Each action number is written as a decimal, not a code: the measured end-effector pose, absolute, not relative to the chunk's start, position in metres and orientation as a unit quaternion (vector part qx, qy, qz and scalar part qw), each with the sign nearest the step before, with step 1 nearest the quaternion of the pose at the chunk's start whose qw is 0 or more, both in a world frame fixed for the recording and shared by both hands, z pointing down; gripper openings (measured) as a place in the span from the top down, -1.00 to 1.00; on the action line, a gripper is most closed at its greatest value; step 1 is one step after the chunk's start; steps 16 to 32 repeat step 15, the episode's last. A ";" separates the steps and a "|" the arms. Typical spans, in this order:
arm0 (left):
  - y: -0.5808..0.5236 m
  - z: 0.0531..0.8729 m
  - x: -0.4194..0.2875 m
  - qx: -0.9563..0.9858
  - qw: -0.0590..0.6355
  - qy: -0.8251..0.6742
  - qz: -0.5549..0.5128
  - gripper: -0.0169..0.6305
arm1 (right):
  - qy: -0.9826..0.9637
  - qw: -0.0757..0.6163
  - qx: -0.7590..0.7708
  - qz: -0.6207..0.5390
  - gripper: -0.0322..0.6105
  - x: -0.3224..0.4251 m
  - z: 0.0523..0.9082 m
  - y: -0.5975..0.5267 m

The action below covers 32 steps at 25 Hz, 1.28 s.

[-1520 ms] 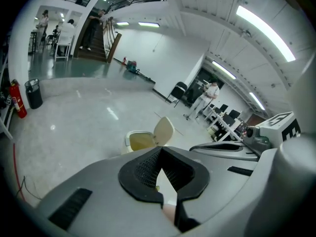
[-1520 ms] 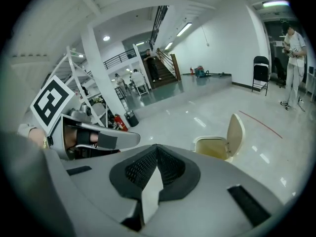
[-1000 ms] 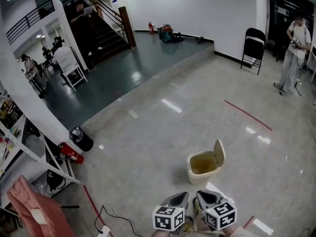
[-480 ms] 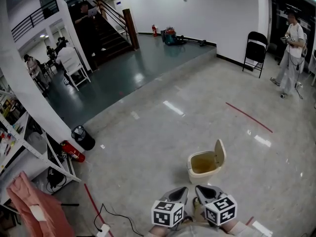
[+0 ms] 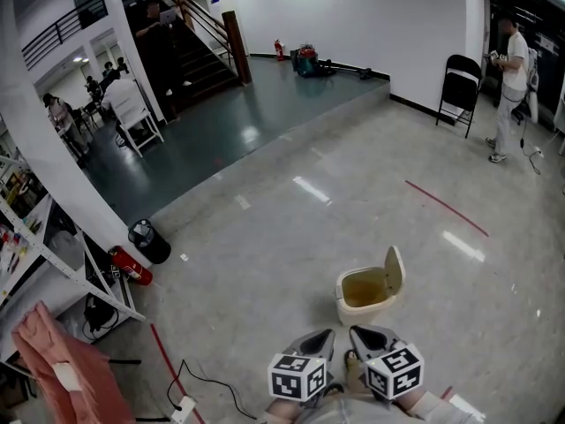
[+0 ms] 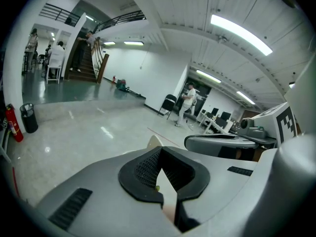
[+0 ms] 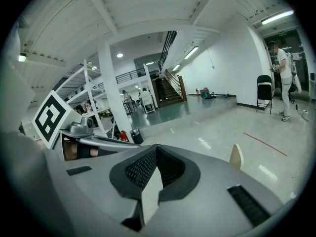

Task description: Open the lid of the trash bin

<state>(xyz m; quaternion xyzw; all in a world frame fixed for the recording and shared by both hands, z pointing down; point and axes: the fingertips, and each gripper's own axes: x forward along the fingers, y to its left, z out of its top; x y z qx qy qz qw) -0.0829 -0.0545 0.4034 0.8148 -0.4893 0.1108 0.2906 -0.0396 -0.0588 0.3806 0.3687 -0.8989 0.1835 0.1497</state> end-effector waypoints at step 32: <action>-0.054 0.405 -0.081 0.813 0.286 -0.496 0.103 0.94 | -0.899 0.145 0.374 0.178 0.89 -0.032 0.380 -0.055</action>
